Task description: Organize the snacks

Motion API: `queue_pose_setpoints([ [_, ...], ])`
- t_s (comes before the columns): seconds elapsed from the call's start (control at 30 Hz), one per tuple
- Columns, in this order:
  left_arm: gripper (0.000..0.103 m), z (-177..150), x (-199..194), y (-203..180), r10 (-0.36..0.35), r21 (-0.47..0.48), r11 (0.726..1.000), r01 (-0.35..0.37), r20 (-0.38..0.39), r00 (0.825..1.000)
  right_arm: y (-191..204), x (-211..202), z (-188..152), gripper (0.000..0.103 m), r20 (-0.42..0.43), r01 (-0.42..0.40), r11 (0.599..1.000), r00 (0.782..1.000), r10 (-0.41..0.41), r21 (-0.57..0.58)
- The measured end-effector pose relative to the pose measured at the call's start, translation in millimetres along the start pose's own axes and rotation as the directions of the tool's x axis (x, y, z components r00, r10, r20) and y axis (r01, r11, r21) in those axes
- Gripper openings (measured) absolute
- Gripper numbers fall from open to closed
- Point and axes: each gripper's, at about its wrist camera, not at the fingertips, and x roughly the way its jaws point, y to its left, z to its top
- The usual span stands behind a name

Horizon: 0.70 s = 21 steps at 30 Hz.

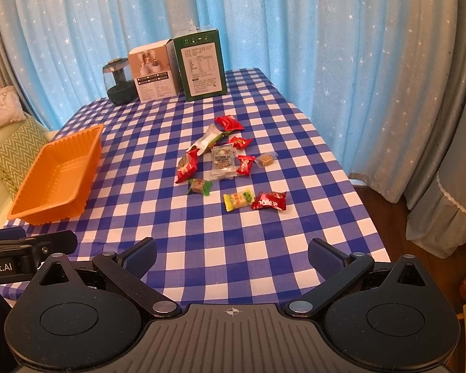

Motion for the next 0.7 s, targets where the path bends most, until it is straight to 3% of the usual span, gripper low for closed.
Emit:
queue_pose_setpoints([
  [0.7,0.103,0.3,0.0,0.0,0.002,-0.002,1.000,-0.002,-0.003,1.000,-2.0,-0.8,1.0,0.103,0.008,0.001,1.000,1.000,-0.001,0.009],
])
